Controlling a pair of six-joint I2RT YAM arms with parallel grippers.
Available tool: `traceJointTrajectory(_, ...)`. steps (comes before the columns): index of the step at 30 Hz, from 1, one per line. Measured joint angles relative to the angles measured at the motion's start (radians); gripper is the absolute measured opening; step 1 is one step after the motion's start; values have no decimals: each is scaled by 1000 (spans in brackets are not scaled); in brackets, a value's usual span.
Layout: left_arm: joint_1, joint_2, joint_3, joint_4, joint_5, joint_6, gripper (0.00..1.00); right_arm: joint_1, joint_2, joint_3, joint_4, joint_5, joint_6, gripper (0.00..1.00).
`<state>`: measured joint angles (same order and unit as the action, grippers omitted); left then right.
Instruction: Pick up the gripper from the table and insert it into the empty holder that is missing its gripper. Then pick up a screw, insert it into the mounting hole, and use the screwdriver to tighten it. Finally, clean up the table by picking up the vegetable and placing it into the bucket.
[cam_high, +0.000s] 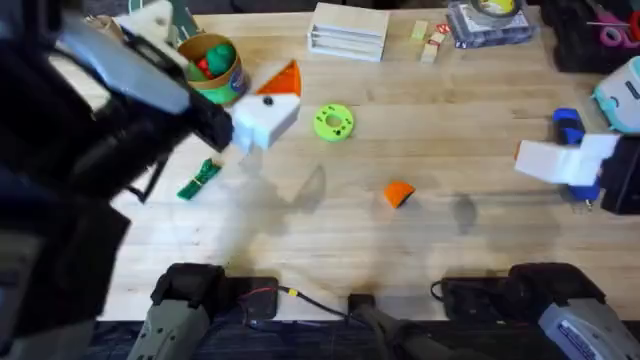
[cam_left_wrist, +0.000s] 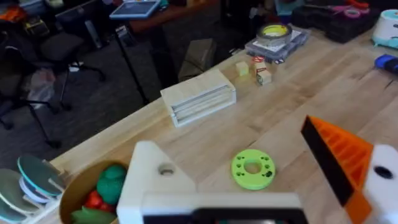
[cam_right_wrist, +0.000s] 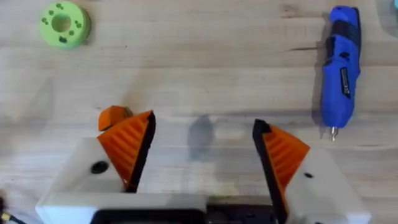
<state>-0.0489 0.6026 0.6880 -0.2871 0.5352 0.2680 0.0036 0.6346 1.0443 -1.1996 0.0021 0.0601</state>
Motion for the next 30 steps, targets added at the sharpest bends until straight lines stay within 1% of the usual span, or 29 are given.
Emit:
traceJointTrajectory(5, -24, -153, -166, 114, 6, -22, 991, 0, 0, 0, -106, 0, 0, 992)
traceJointTrajectory(10, -24, -277, -320, 232, 7, -59, 991, 0, 0, 0, -108, 0, 0, 990)
traceJointTrajectory(15, -24, -406, -443, 298, 4, -89, 991, 0, 0, 0, -108, 0, 0, 991)
traceJointTrajectory(22, -24, -575, -558, 330, 3, -104, 991, 0, 0, 0, -108, 0, 0, 990)
traceJointTrajectory(26, -24, -599, -599, 369, 3, -120, 991, 0, 0, 0, -108, 0, 0, 991)
traceJointTrajectory(30, -27, -599, -619, 379, 3, -141, 991, 0, 0, 0, -108, 0, 0, 991)
